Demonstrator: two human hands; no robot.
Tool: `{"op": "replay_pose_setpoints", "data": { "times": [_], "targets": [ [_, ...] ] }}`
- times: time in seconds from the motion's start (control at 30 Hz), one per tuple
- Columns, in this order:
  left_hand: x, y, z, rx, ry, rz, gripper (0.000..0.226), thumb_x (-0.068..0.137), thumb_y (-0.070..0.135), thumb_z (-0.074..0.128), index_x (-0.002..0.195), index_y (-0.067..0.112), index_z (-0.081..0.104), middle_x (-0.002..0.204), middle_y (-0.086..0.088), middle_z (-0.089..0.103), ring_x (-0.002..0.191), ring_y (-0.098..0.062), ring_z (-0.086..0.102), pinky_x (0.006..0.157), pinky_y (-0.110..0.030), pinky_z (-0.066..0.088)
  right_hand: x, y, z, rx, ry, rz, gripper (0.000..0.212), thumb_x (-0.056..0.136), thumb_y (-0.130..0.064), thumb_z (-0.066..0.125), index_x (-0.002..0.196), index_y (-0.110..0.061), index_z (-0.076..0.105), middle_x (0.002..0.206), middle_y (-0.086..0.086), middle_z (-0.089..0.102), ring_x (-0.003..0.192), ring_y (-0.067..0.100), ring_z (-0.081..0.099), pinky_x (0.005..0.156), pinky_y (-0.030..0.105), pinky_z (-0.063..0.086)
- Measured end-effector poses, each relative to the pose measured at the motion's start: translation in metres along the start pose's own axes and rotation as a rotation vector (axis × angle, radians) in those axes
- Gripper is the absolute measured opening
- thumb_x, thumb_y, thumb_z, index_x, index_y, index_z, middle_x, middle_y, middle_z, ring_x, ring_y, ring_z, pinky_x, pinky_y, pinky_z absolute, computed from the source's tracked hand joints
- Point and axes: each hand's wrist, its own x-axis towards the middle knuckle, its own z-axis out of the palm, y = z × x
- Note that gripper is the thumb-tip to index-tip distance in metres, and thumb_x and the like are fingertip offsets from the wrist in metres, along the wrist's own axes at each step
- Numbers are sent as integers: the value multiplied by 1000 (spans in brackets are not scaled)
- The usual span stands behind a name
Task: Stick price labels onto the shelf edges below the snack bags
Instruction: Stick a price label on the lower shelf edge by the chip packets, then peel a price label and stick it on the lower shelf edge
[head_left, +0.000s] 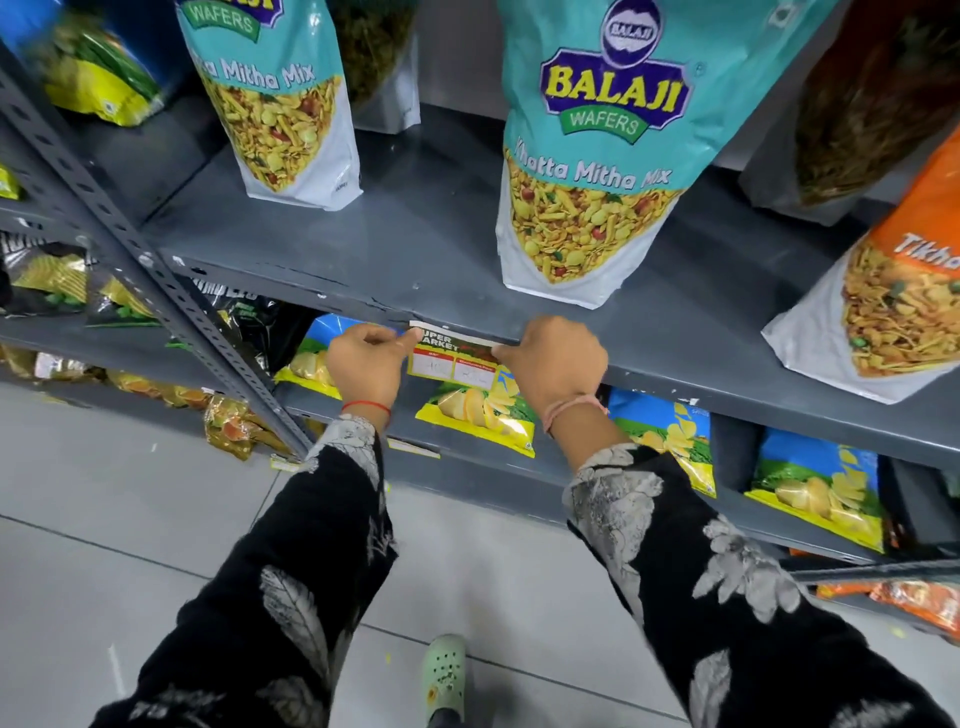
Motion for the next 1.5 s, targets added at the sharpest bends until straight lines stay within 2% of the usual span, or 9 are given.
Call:
{"op": "replay_pose_setpoints", "data": {
  "times": [0.13,0.3,0.57,0.83,0.97,1.1,1.2,1.37,1.5],
  "targets": [
    [-3,15,-4,-55,-42,-142,29,67,15,74,48,14,52,31,6,56,58,-25,55,83,-41,55,-7,7,-15,-23,-96,-73,28,81,-33,63,81,-5,59,94,19,64,84,39,61,61,32,36],
    [-58,15,21,52,-13,-39,15,75,7,56,77,-5,66,84,-34,66,87,-45,62,82,-47,52,-66,74,-34,100,33,-282,27,79,-17,66,101,-7,56,118,20,56,96,39,59,71,41,50],
    [-218,19,131,149,-335,211,10,76,-2,60,80,-4,69,88,-28,71,87,-34,65,77,-33,44,-125,269,-96,100,113,-90,45,77,-10,68,119,-6,53,145,20,33,126,36,44,96,47,46],
    [-349,55,289,-7,-718,129,24,76,-4,57,95,6,68,98,-17,70,88,-20,57,83,-30,46,-123,430,-198,534,625,360,19,83,1,60,100,-3,66,122,20,60,114,32,56,98,36,42],
    [-394,53,348,-50,-857,-194,23,79,-9,51,91,7,62,31,11,54,48,-6,51,49,-14,41,-104,466,-226,341,488,269,27,82,1,62,109,-2,62,123,22,59,116,34,52,98,35,38],
    [-422,56,392,-84,-846,-324,25,81,-11,47,76,12,54,53,-4,41,25,0,35,31,-10,28,-89,486,-228,292,321,242,29,78,-1,65,107,-2,63,117,23,62,112,34,52,92,28,32],
    [-426,52,412,-66,-813,-322,29,80,-8,52,109,-6,55,75,-11,49,52,-13,46,52,-20,35,-82,493,-226,319,316,237,26,74,3,67,100,0,66,104,24,65,103,36,56,89,30,38],
    [-434,40,414,-36,-582,-268,19,75,-1,63,93,-5,65,66,-6,58,78,-19,53,67,-18,46,-83,493,-218,308,340,259,11,69,12,63,75,5,69,84,26,67,86,33,59,72,25,36],
    [-439,39,389,-38,-510,-94,16,68,-3,70,84,-8,66,69,-5,62,48,2,51,47,-4,38,-109,489,-207,638,548,371,19,65,27,56,68,11,65,72,15,55,62,-19,54,56,-7,34]
  ]
}}
